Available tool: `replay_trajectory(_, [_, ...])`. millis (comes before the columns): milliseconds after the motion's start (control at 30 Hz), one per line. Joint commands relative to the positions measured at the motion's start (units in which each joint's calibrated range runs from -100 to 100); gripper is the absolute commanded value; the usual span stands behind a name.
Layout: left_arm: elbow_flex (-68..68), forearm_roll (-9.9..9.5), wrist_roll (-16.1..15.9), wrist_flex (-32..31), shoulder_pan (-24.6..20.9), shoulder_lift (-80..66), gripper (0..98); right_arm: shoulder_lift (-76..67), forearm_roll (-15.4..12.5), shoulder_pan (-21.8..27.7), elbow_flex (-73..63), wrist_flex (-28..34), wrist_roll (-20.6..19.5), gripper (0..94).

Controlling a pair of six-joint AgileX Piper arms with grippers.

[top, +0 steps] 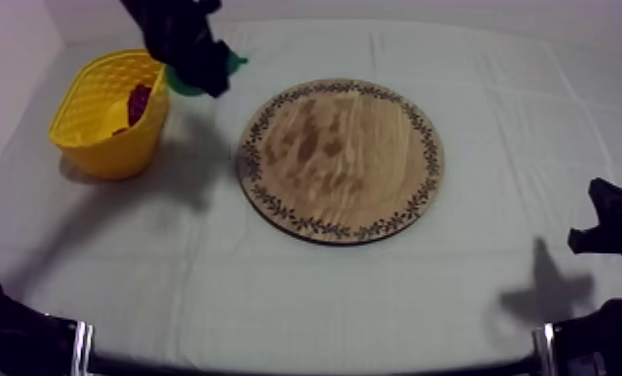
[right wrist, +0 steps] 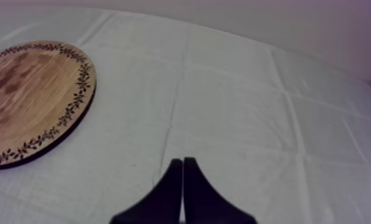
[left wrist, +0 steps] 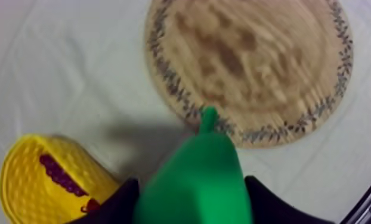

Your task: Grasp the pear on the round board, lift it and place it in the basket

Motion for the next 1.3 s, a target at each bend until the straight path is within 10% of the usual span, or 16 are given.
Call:
replay_trajectory(0, [1.1, -0.08, 0.3, 0.2, -1.6, -2.3, 48.4, 0.0, 0.0, 0.0, 0.1, 0.0, 0.0, 0.5])
replay_trajectory(1267, [4.5, -2.83, 0.8, -18.1, -22.7, 13.6, 42.7, 0.0, 0.0, 0.0, 0.1, 0.0, 0.0, 0.5])
